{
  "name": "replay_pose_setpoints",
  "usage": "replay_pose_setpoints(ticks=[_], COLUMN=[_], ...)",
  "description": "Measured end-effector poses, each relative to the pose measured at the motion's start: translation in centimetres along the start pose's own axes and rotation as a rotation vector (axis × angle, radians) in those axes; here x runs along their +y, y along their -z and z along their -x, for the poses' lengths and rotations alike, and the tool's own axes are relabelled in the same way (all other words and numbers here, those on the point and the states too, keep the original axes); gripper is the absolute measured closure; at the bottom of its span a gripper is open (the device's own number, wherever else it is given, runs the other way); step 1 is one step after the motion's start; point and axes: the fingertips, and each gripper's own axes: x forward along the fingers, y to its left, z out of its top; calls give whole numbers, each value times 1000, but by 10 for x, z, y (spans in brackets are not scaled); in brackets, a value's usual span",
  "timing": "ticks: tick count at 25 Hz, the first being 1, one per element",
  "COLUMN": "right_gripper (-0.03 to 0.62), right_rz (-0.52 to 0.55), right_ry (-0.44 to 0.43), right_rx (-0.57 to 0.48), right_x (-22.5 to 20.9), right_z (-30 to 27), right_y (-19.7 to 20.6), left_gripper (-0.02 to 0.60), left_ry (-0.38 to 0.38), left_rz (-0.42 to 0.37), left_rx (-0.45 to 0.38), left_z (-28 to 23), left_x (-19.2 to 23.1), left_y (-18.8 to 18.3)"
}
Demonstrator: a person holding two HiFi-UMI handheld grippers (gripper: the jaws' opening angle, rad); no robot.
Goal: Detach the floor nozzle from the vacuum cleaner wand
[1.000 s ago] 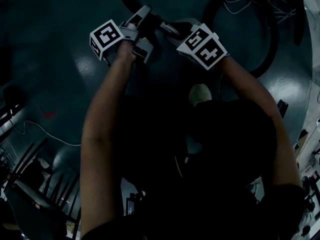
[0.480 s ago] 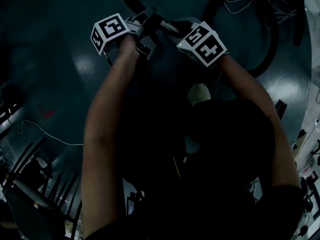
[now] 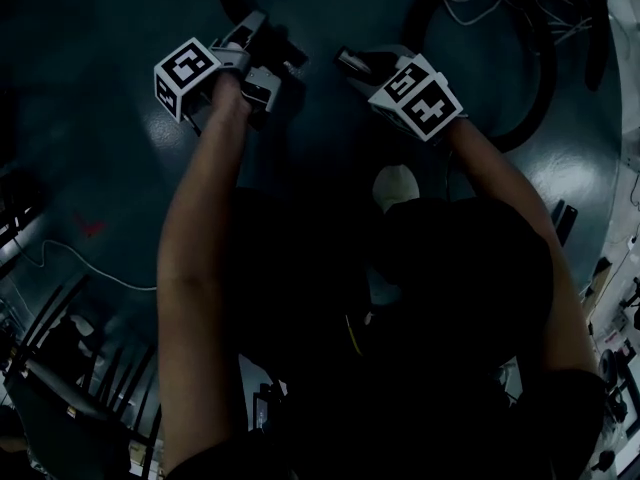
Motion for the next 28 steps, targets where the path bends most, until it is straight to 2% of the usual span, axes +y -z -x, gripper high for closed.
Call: replay_pose_setpoints(ticks=[2,8,16,20,24,26,28], right_gripper=[425,424,421,418,415,411,407], right_rz=[2,-5,1,18,44,75,104], right_ry=[-1,3,-18,-16,-8,4,17], right_rx=[1,-7,-13,-12,2,12,21], right_x=[-1,-7,-5,-6,-7,-8,-8], right_z=[-2,-6,-15,-18,-21,-23,-25], right_y=[-3,-7,-13,-16,-17,-17,-17], left_gripper=[433,431,425,417,414,383,360], left_ry=[-5,-37,-72,-109,-238,-284,-284], left_rz=[19,3,-23,-74,-155,-208,-239], left_rx=[30,129,174,192,185,179,188], left_z=[-1,-2,-2,-1,7,10,10], left_x=[5,20,26,31,48,53,52], left_y=[9,25,36,36,31,27,26])
